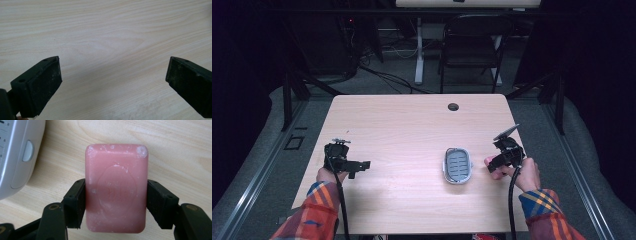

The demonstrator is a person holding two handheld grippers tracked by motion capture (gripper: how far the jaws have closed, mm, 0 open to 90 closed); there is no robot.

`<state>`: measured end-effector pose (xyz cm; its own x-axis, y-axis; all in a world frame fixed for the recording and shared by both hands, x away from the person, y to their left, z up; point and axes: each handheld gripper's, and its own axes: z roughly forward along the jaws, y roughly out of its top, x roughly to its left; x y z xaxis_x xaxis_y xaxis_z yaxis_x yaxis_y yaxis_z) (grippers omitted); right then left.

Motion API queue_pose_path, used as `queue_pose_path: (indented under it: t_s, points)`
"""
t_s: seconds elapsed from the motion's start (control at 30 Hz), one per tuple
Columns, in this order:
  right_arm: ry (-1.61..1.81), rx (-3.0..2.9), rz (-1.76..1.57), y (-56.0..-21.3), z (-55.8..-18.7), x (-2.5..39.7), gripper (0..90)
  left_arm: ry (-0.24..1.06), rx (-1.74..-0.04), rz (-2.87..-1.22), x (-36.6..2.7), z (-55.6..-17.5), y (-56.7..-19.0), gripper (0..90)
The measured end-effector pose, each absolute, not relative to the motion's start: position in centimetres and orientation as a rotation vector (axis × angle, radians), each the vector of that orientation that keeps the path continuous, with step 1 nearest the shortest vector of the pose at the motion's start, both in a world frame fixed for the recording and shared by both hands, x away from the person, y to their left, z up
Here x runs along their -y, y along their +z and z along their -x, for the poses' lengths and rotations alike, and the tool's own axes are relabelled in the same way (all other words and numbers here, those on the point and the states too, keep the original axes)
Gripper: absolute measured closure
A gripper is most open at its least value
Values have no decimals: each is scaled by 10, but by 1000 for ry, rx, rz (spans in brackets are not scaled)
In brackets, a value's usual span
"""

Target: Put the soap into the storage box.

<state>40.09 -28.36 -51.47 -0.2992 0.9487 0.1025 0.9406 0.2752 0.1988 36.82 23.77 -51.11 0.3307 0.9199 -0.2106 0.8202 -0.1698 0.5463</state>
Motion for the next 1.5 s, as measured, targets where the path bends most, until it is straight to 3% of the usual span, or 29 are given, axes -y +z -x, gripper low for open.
queue_pose_path:
  t_s: [0.47,1.5]
  points:
    - [383,-2503,-1750,-484,-409,277,371,222,-1503,-2029,-238,-369,-512,2]
    - [402,-2542,-1670,-458,-404,257,371,227,-1477,-2042,-234,-369,-510,2]
